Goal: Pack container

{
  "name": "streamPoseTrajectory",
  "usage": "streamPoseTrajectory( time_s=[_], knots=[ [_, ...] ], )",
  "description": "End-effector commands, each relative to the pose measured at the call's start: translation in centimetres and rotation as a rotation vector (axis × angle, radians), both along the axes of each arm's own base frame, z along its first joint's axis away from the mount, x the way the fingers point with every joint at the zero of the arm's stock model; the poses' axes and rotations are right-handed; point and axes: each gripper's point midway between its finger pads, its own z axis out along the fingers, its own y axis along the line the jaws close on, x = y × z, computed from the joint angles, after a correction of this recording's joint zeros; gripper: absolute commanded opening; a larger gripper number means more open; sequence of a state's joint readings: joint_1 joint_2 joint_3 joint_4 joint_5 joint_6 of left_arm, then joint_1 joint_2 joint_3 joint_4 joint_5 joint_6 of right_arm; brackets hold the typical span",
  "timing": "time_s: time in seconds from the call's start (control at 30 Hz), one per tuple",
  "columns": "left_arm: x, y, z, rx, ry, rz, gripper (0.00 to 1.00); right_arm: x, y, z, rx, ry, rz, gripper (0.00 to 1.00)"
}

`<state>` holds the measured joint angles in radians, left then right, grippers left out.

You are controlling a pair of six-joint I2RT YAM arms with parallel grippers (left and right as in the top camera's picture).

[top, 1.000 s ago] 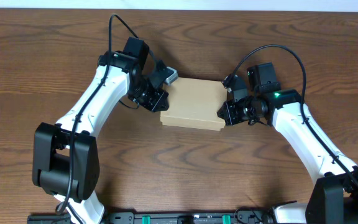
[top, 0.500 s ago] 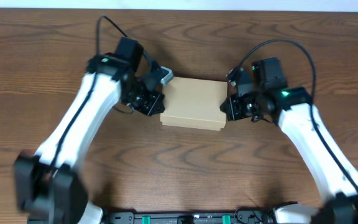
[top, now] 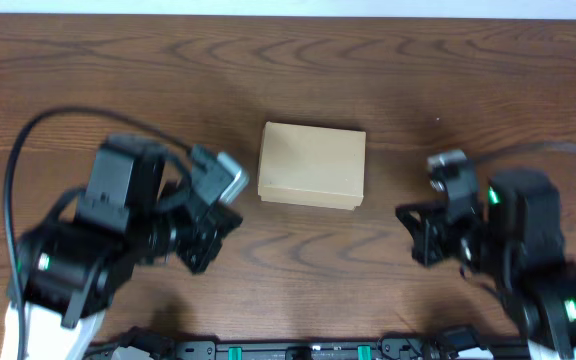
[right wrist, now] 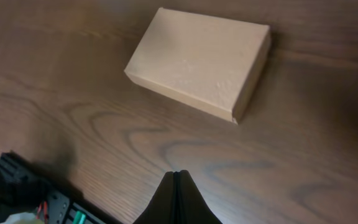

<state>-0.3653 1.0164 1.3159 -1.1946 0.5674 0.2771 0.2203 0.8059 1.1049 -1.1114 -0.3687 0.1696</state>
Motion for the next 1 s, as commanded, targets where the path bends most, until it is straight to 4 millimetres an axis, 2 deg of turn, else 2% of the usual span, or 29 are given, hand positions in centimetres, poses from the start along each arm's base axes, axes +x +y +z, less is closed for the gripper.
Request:
streamPoseTrajectory(
  time_s=[0.0, 0.1, 0.13, 0.2, 0.23, 0.27, 0.97],
  knots=[
    [-1.3, 0.7, -2.6, 0.000, 0.053, 0.056, 0.06, -2.0, -0.8, -1.1, 0.011, -0.016, -0.047, 0.02],
    [-1.7, 0.8, -3.4, -0.025, 0.034, 0.079, 0.06, -3.5, -1.2, -1.7, 0.041, -0.040, -0.069, 0.02],
    [-1.7, 0.8, -3.4, -0.030, 0.023, 0.079, 0.06, -3.9, -1.3, -1.8, 0.046, -0.048, -0.072, 0.13],
    [-1.6, 0.8, -2.9, -0.042, -0.003, 0.079, 0.09, -4.4, -1.4, -1.7, 0.051, -0.063, -0.072, 0.73],
    [-1.4, 0.7, -2.7, -0.046, -0.014, 0.079, 0.30, -4.5, -1.4, -1.6, 0.056, -0.065, -0.076, 0.99],
    [-1.2, 0.7, -2.6, -0.050, -0.025, 0.079, 0.95, -4.6, -1.4, -1.6, 0.068, -0.062, -0.087, 0.99],
    [-1.5, 0.8, -2.8, -0.038, -0.018, 0.078, 0.95, -4.8, -1.5, -1.8, 0.069, -0.046, -0.094, 0.99]
  ],
)
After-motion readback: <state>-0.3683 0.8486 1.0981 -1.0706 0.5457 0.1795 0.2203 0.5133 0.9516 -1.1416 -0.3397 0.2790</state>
